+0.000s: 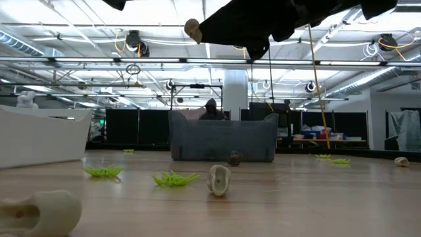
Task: Sort Halloween decoration
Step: Put the white skull toy into the white bin
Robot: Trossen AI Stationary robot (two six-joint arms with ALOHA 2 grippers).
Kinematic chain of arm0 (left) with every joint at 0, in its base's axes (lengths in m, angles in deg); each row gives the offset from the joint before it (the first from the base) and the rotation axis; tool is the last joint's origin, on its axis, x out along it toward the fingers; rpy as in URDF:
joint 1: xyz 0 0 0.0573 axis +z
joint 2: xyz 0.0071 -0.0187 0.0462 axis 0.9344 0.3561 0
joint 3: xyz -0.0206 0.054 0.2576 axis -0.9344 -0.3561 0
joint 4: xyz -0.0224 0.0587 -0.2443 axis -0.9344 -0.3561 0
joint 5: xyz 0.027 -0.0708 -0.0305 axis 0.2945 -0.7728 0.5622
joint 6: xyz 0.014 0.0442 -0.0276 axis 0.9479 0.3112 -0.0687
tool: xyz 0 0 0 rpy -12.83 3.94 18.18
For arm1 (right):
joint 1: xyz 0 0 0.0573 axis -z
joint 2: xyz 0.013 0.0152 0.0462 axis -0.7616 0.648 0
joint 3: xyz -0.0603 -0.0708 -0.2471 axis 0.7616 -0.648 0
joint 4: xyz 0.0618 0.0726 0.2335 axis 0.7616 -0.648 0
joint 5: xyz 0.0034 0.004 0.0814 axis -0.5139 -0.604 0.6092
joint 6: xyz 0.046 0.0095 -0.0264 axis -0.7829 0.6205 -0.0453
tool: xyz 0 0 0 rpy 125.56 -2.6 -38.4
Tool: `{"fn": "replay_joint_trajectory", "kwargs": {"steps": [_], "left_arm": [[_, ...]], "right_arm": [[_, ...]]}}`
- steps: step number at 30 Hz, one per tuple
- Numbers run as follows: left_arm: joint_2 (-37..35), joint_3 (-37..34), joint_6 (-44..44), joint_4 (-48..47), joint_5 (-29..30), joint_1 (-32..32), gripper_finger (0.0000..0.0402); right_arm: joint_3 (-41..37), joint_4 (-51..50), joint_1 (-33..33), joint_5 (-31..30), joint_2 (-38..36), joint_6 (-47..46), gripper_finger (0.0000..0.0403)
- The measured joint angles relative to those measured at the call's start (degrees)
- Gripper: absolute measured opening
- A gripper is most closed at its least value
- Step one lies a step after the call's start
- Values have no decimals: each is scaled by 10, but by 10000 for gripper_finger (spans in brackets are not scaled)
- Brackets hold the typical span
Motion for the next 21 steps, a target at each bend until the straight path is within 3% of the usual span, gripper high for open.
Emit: {"fn": "replay_joint_trajectory", "kwargs": {"steps": [5,10,14,21], "left_arm": [[12,0,25,-5,12,-6,164],[57,0,150,52,22,-6,165],[91,0,245,107,77,-5,165],[119,0,321,128,79,2,166]], "right_arm": [[0,0,6,12,0,-23,1],[0,0,15,44,0,-50,0],[0,0,16,47,0,-56,0],[0,-3,18,48,0,-56,0]]}}
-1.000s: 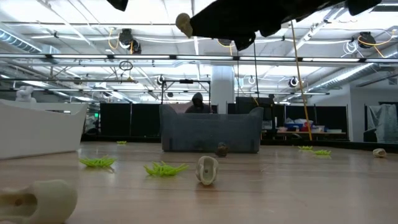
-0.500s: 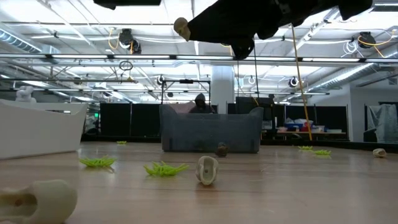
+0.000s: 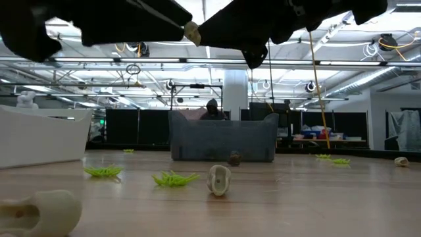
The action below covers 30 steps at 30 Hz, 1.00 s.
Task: Sort Halloween decoration
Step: Put the white skull toy into the white bin
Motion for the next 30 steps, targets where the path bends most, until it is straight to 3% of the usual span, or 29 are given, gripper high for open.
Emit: {"fn": "replay_joint_trajectory", "kwargs": {"steps": [8,13,26,30], "left_arm": [[6,0,21,2,-1,14,209],[6,0,53,14,0,24,211],[6,0,84,12,-1,34,107],[6,0,83,11,-1,33,91]], "right_arm": [[-1,4,6,0,0,-2,0],[-1,5,14,19,0,-18,0],[0,4,21,46,0,-56,0],[0,4,24,57,0,-60,0]]}}
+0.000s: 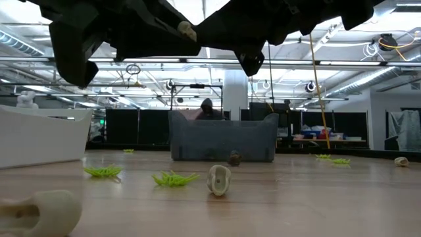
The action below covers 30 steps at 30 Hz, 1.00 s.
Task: Sort Halloween decoration
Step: Put the white skull toy into the white bin
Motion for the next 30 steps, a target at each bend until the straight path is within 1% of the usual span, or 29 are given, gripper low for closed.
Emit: {"fn": "replay_joint_trajectory", "kwargs": {"steps": [16,22,25,30], "left_arm": [[0,0,-4,1,-2,0,89],[0,0,-5,1,1,-2,89],[0,0,-5,1,3,-2,89],[0,0,-5,0,5,-2,88]], "right_arm": [[0,-1,1,2,0,-17,0],[0,-2,1,-23,0,-29,1],[0,-2,1,-26,0,-29,10],[0,-3,1,-27,0,-30,36]]}}
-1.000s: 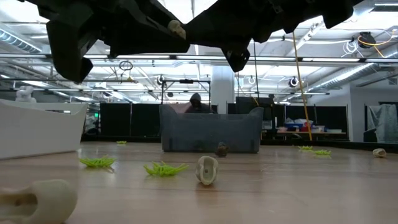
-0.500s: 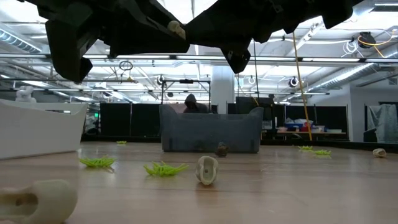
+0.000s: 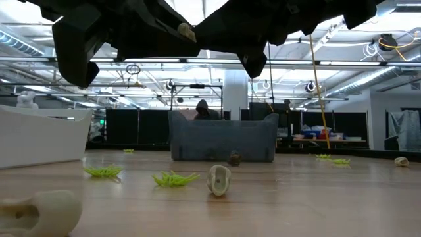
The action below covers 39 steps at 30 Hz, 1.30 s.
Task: Sort Halloween decoration
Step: Put the white skull toy into the white bin
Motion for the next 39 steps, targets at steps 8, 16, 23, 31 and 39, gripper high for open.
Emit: {"fn": "replay_joint_trajectory", "kwargs": {"steps": [8,16,23,31,39], "left_arm": [[0,0,0,-1,-5,-1,88],[0,0,-2,-1,-13,-1,66],[0,0,-15,-6,-13,-2,46],[0,1,-14,-7,-12,-11,55],[-16,1,-18,-31,9,-37,58]], "right_arm": [[1,-13,1,-5,0,-3,65],[1,-17,1,-6,0,-5,66],[1,-30,1,-6,0,-3,66],[0,-99,5,-11,-6,-2,66],[0,-160,1,-5,-22,15,66]]}}
